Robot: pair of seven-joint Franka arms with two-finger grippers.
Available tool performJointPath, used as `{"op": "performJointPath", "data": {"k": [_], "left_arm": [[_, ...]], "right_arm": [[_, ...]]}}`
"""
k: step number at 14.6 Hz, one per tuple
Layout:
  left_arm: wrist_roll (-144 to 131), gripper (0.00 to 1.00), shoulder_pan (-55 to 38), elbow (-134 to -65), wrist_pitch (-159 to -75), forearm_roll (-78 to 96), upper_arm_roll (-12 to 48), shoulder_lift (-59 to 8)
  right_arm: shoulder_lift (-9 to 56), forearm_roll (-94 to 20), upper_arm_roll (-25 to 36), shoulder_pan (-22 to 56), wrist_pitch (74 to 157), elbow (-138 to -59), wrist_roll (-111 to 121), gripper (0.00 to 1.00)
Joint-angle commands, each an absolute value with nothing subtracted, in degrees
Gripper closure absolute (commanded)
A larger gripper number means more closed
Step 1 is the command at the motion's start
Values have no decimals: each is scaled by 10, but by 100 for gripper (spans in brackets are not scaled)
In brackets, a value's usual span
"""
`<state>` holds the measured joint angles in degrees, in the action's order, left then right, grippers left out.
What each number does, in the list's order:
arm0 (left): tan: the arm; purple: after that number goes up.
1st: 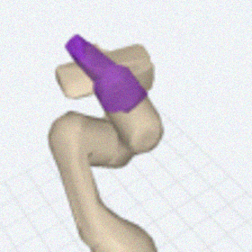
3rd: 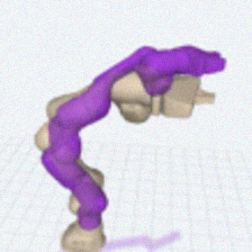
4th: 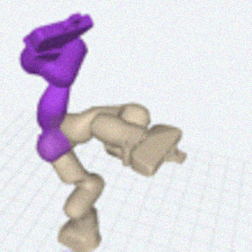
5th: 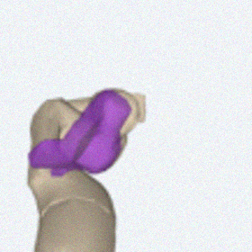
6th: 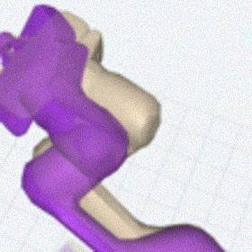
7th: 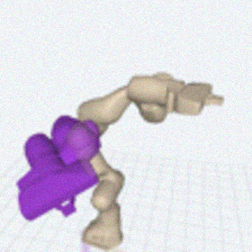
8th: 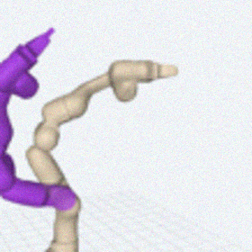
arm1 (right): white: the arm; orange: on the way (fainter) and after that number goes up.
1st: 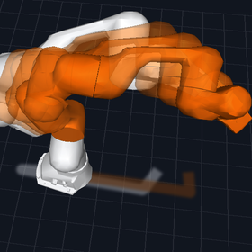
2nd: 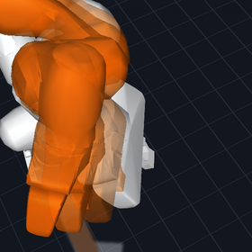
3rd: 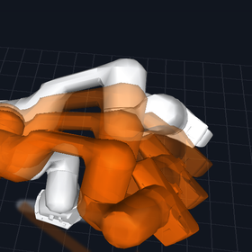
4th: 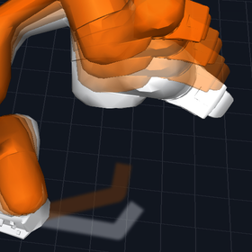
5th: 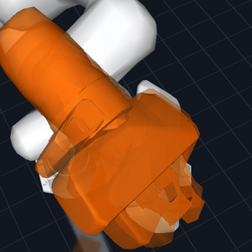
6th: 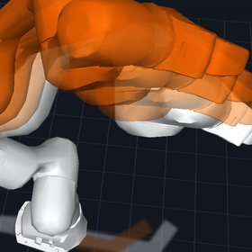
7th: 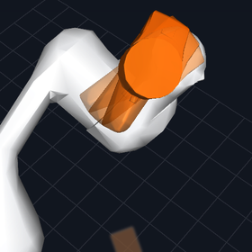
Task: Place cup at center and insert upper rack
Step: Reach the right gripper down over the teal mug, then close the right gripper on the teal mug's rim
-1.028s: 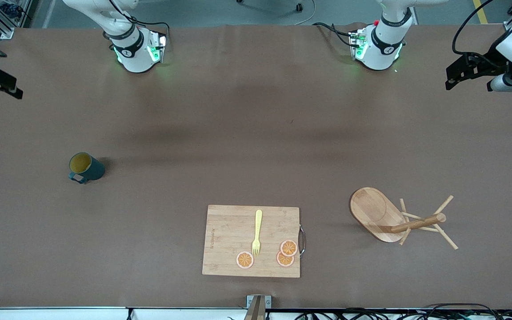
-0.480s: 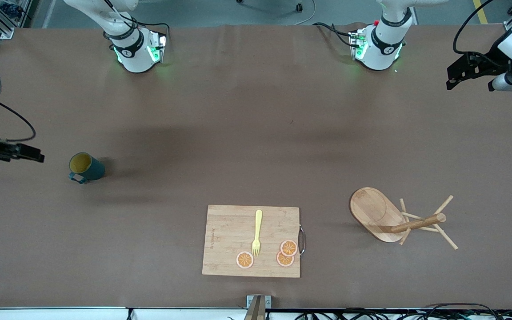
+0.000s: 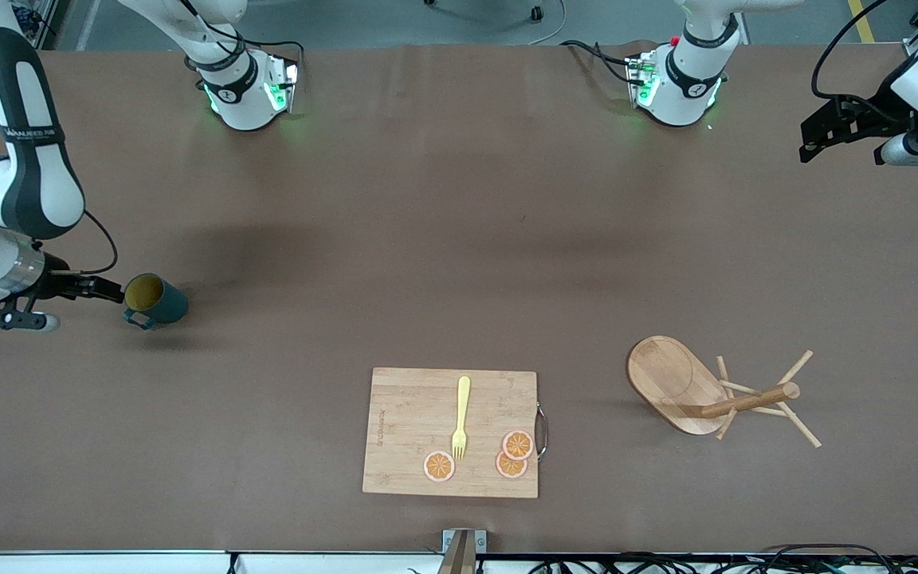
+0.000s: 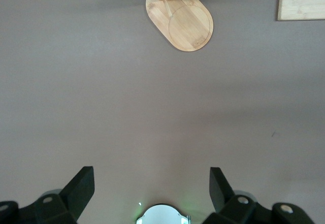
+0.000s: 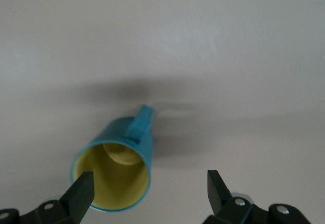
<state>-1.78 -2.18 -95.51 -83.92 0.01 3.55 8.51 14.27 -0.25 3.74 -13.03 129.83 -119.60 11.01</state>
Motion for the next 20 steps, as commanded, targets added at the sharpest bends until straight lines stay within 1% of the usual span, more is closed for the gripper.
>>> {"op": "performJointPath", "data": {"k": [1,3,4,6,7,8,9,10,11,12,14,17,20], "left_arm": [[-11,0,-20,-954,-832,2,34,88],[-11,0,-21,-954,-833,2,35,87],[-11,0,-20,-954,-834,2,35,87],[-11,0,-20,-954,-834,2,35,86],[-11,0,-20,-954,-834,2,35,86],[-11,0,-20,-954,-834,2,35,85],[-11,0,-20,-954,-835,2,35,84],[-11,0,-20,-956,-836,2,35,84],[-11,0,-20,-956,-836,2,35,84],[-11,0,-20,-956,-836,2,35,83],[-11,0,-20,-957,-838,2,35,82],[-16,0,-20,-957,-838,2,35,82],[-18,0,-20,-957,-843,2,34,77]], "right_arm": [[134,-1,30,-144,1342,-1242,116,3],[136,-2,30,-145,1383,-1275,116,3],[142,-2,30,-144,1399,-1284,116,5],[161,-2,30,-145,1418,-1284,116,9],[170,-2,30,-146,1430,-1284,116,15],[178,-2,29,-148,1433,-1283,116,29],[179,-2,29,-147,1429,-1283,114,53],[178,-2,28,-147,1426,-1283,112,81],[178,-4,28,-148,1422,-1281,111,98],[178,-9,28,-149,1421,-1280,111,100],[173,-24,28,-146,1413,-1280,110,100],[144,-59,25,-132,1368,-1274,86,100],[98,-65,25,-76,1321,-1275,-38,100]]}}
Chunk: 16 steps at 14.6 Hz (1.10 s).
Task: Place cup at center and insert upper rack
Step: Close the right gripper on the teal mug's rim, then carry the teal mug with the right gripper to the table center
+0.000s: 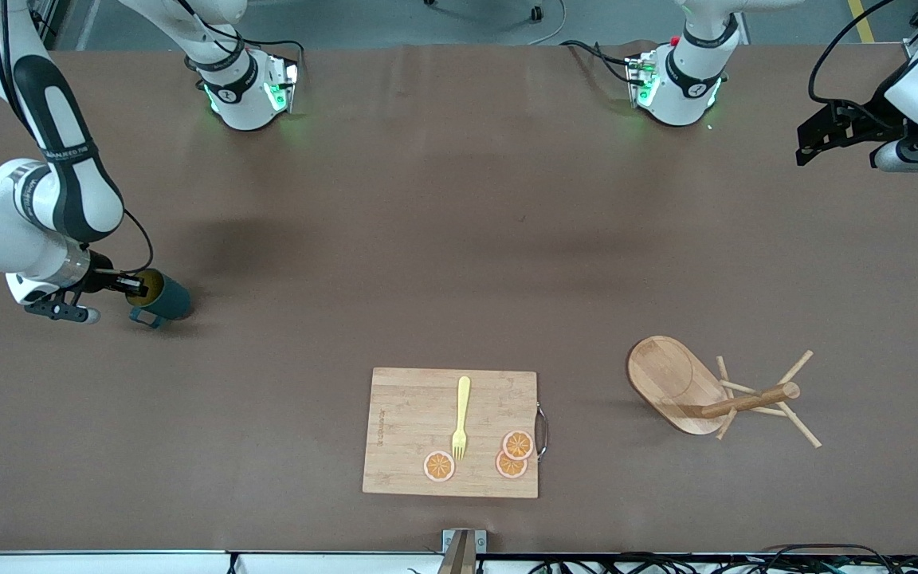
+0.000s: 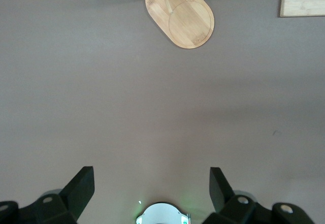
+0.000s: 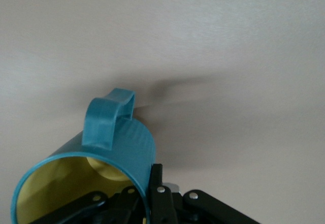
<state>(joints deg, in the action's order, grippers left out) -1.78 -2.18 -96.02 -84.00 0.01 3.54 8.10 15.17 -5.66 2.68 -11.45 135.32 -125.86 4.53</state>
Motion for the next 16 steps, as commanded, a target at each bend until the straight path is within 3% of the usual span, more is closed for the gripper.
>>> {"op": "performJointPath", "data": {"k": [1,4,8,16], "left_arm": [[-18,0,-20,-957,-844,2,34,76],[-18,0,-19,-958,-852,2,34,71],[-18,0,-18,-958,-862,2,33,65],[-85,0,-28,-975,-893,2,53,41]], "right_arm": [[80,-65,25,-48,1304,-1276,-95,100],[41,-67,25,78,1273,-1276,-333,100],[48,-67,26,253,1281,-1239,-635,100],[199,-67,26,453,1289,-1058,-1034,100]]}}
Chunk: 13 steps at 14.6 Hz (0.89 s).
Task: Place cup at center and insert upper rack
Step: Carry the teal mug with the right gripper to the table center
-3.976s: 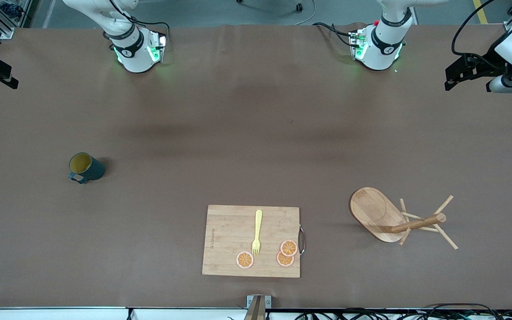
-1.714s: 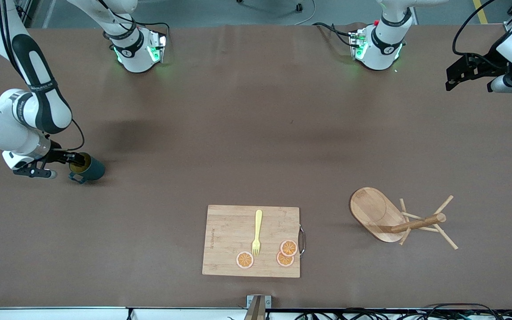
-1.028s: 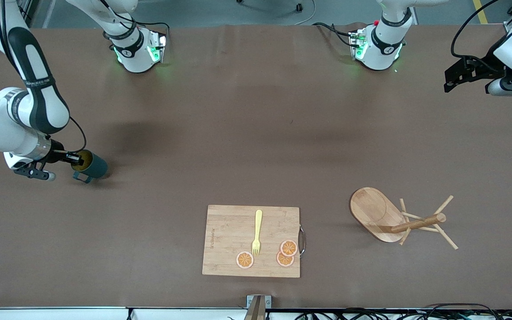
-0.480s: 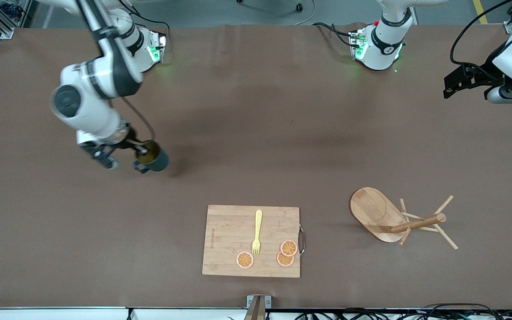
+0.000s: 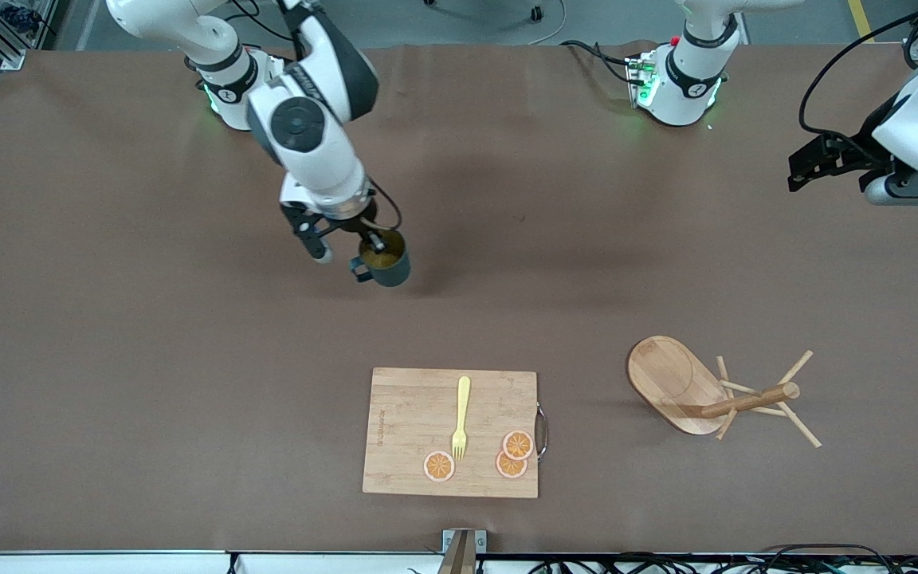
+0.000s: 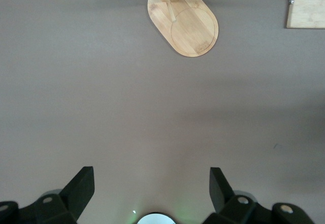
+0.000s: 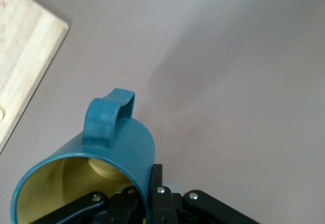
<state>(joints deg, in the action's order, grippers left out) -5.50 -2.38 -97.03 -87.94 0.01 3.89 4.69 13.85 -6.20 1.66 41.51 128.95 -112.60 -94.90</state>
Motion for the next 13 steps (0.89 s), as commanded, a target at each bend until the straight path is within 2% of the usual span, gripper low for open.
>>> {"op": "performJointPath", "data": {"k": [1,7,13], "left_arm": [[-102,0,-28,-976,-899,2,62,35],[-232,0,-29,-981,-944,2,135,-10],[-298,0,-31,-976,-998,5,173,-68]], "right_arm": [[224,-68,26,468,1288,-1029,-1086,100],[358,-69,26,527,1287,-867,-1358,100],[389,-65,26,557,1306,-849,-1568,100]]}}
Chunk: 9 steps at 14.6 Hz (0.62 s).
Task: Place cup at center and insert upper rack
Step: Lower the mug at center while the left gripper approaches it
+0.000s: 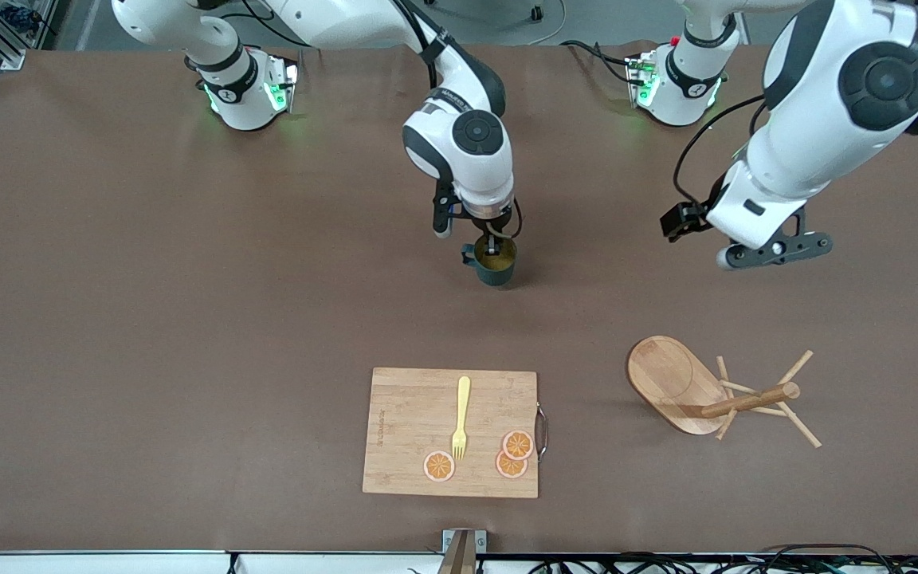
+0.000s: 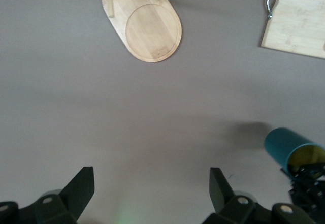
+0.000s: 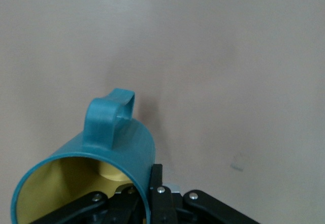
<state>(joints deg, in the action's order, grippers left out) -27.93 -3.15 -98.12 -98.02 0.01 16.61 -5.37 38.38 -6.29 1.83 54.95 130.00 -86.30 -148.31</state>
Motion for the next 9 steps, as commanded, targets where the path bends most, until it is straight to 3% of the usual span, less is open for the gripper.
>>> {"op": "performJointPath", "data": {"k": [1,9], "left_arm": [[-304,0,-31,-976,-1009,4,177,-76],[-467,0,-83,-964,-1080,-1,185,-140]], "right_arm": [[389,-65,26,562,1323,-849,-1615,100],[439,-63,27,574,1368,-860,-1743,100]]}}
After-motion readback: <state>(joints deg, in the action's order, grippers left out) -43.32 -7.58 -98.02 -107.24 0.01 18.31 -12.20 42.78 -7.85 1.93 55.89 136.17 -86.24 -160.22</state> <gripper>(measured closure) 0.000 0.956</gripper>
